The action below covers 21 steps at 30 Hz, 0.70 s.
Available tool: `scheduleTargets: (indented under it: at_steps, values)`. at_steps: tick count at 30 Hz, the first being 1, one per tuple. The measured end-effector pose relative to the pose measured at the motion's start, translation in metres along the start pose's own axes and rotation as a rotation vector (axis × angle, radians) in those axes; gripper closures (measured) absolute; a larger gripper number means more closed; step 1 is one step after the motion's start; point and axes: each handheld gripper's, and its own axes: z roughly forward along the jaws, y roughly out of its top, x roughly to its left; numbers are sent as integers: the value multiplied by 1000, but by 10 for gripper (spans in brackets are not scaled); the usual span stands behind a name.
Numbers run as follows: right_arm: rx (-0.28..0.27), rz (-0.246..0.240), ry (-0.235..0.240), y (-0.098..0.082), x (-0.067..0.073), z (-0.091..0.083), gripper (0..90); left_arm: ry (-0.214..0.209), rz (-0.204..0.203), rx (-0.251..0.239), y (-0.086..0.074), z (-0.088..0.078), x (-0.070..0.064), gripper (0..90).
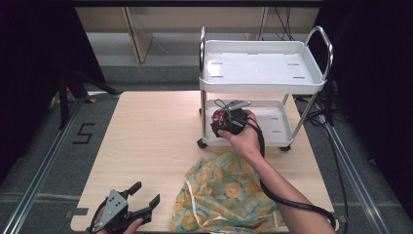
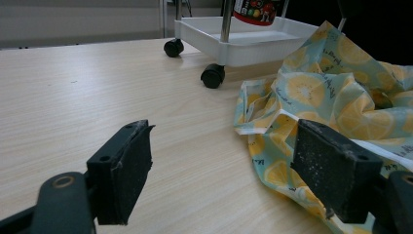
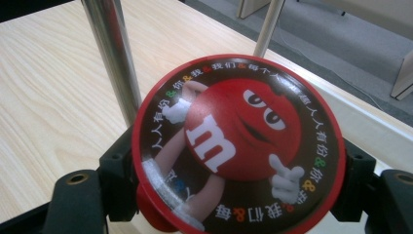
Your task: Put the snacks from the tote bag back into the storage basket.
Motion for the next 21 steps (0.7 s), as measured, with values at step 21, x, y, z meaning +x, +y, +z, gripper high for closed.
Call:
scheduleTargets:
  at_steps: [21]
  values:
    - [0, -21, -9, 0, -4, 8, 264, 0, 3, 0, 0, 0, 0, 214]
